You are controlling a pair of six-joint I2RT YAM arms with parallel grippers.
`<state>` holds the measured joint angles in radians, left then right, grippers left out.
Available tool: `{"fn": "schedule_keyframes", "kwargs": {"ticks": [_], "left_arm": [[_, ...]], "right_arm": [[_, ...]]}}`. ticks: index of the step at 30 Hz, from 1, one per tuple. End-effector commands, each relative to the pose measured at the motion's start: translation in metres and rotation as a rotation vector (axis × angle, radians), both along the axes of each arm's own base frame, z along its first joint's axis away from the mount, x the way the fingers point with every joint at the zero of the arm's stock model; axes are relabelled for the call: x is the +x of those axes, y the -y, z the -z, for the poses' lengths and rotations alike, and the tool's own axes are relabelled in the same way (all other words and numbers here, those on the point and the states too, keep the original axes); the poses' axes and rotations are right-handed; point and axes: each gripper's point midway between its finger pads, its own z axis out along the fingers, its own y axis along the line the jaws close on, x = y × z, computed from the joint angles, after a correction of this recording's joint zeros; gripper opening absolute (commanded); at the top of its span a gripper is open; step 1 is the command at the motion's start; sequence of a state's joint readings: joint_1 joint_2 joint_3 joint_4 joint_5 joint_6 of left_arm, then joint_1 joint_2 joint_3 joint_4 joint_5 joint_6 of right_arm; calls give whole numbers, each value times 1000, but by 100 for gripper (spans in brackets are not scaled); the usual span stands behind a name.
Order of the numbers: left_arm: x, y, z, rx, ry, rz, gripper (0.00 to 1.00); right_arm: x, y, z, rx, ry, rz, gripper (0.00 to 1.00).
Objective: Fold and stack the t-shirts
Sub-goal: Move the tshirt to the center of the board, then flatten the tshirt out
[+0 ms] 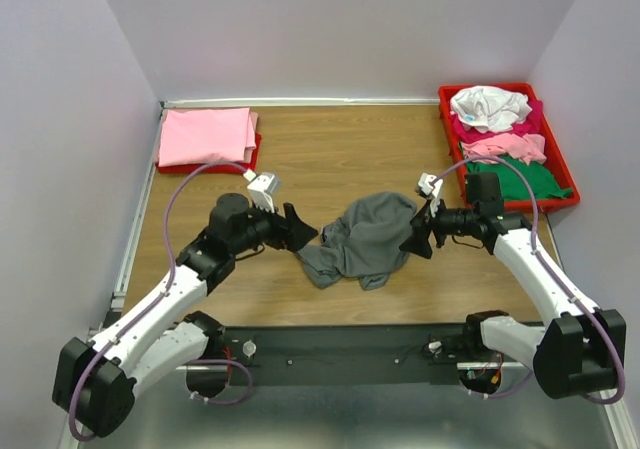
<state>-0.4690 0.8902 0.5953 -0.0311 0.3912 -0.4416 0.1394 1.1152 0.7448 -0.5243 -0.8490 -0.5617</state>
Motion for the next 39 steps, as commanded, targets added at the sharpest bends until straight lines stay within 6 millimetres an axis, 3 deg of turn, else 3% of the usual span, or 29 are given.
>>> {"fn": "schedule_keyframes", "kwargs": {"ticks": [1, 4, 5, 9, 10, 11, 20, 23, 24, 26, 28, 30, 33, 39], "left_arm": [[-30, 4, 47, -75, -327, -159, 85], [-30, -1, 71, -111, -416, -271, 73], [-30, -1, 78, -139, -474, -315, 63], [-21, -5, 101, -126, -564, -429, 63], [-18, -8, 113, -94, -608, -483, 63], [-13, -9, 140, -9, -682, -536, 64], [2, 2, 159, 37, -729, -554, 61], [4, 3, 159, 41, -726, -552, 49], [4, 4, 157, 41, -720, -547, 34], [5, 4, 150, 30, -700, -535, 23], [10, -2, 146, 49, -659, -558, 23], [11, -3, 134, 44, -621, -541, 12], [12, -2, 115, 44, -546, -486, 5], [8, 4, 79, -11, -441, -386, 4]], "right_arm": [[-2, -3, -6, 21, 87, -69, 87], [0, 0, -5, 11, 85, -56, 87], [0, 1, -4, 9, 82, -53, 87], [1, 2, -1, -3, 74, -41, 87], [2, 3, -1, -7, 77, -39, 87], [3, 4, 1, -11, 73, -33, 87], [5, 7, 5, -25, 60, -21, 87], [5, 7, 6, -24, 55, -16, 87], [5, 7, 6, -24, 56, -16, 87], [5, 7, 6, -25, 55, -18, 87], [5, 7, 8, -25, 50, -16, 87], [4, 8, 10, -29, 43, -17, 87], [5, 11, 16, -51, 36, -8, 87], [27, 32, 36, -181, -14, 103, 86]]}}
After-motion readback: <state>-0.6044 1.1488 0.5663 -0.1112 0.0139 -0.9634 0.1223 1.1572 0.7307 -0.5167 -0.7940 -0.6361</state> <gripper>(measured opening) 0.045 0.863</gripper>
